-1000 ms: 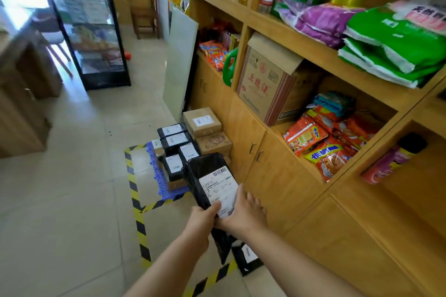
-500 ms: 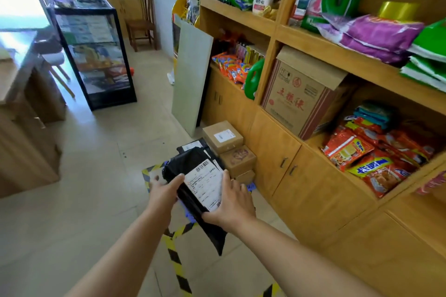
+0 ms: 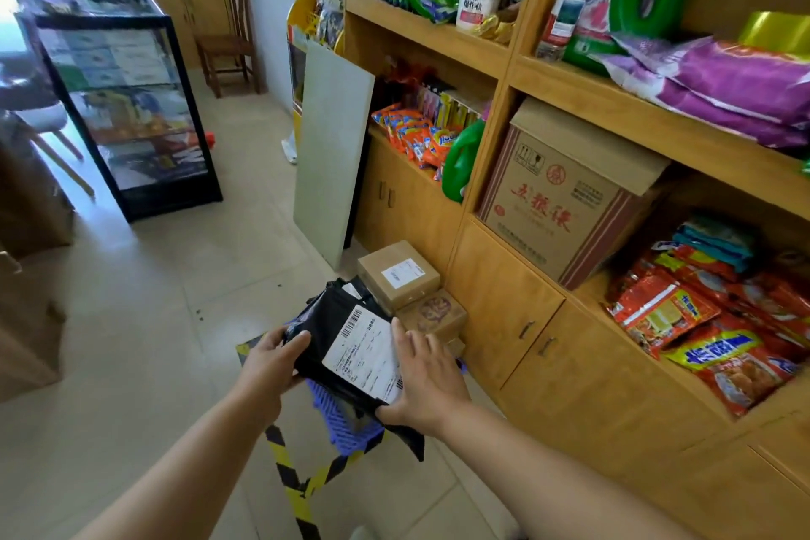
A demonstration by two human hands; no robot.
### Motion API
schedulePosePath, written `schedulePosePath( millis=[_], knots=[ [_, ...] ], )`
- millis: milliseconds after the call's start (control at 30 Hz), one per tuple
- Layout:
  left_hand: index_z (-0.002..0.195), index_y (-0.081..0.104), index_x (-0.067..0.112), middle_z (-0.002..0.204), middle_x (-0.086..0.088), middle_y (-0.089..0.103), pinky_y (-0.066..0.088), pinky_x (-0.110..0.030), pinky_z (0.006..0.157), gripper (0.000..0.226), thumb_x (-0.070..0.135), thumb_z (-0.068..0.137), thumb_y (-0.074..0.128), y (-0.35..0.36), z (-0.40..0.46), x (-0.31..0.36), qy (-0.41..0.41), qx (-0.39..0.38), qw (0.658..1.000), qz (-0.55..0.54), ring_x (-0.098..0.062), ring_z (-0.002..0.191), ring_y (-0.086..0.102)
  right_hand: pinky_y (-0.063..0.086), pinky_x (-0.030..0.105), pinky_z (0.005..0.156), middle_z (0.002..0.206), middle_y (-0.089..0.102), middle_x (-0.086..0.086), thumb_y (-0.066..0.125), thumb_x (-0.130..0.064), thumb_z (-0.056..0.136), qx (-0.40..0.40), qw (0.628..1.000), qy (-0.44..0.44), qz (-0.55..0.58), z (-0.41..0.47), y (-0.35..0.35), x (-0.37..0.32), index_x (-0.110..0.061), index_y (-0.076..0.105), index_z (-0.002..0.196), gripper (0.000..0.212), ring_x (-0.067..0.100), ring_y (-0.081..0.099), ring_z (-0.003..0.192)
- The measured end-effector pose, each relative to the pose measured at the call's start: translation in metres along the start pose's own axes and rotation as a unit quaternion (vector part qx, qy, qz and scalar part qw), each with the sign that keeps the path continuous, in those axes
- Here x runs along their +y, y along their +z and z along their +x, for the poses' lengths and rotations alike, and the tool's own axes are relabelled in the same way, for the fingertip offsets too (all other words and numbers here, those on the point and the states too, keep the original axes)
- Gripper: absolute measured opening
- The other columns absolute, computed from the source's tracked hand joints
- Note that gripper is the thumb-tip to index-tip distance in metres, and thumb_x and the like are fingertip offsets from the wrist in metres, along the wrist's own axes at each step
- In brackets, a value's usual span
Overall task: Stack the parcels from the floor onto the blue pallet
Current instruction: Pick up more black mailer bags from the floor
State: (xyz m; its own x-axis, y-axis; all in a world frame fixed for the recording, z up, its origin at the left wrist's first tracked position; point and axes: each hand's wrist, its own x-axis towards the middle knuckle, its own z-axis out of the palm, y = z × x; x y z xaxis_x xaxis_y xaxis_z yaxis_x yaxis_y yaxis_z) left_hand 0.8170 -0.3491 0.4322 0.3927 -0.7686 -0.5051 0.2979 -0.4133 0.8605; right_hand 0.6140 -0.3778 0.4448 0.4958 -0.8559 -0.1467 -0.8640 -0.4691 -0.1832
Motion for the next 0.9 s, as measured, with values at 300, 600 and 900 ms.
schedulePosePath(
  millis=[300,600,900],
  knots=[
    [0.123,0.053,0.009,0.109,-0.015,0.064,0.054,-0.035,0.075,0.029,0.015,0.095,0.054,0.025,0.108,0.053,-0.013,0.013,1.0,0.018,-0.028,0.093,0.064,0.017,0.042,0.114,0.145,0.023,0.003,0.067,-0.061,0.067,-0.025,1.0,0.008,0.011,0.124,-0.011,0.025,-0.019,-0.011,0.15,0.122,0.027,0.024,0.133],
    [0.122,0.047,0.01,0.096,-0.01,0.064,0.053,-0.033,0.067,0.027,0.022,0.098,0.047,0.036,0.195,0.081,-0.052,-0.016,0.997,0.055,-0.022,0.082,0.064,0.011,0.044,0.117,0.153,0.018,0.005,0.069,-0.062,0.065,-0.036,0.997,0.064,0.021,0.203,-0.01,0.031,-0.021,-0.009,0.15,0.123,0.028,0.02,0.139],
    [0.122,0.051,0.012,0.102,-0.01,0.06,0.054,-0.026,0.056,0.025,0.011,0.1,0.04,0.031,0.313,0.112,-0.08,-0.118,0.975,0.173,-0.015,0.075,0.059,0.027,0.041,0.109,0.147,0.023,0.005,0.07,-0.058,0.066,-0.038,0.977,0.204,0.052,0.278,0.018,0.009,-0.022,-0.007,0.15,0.119,0.03,0.021,0.135]
  ],
)
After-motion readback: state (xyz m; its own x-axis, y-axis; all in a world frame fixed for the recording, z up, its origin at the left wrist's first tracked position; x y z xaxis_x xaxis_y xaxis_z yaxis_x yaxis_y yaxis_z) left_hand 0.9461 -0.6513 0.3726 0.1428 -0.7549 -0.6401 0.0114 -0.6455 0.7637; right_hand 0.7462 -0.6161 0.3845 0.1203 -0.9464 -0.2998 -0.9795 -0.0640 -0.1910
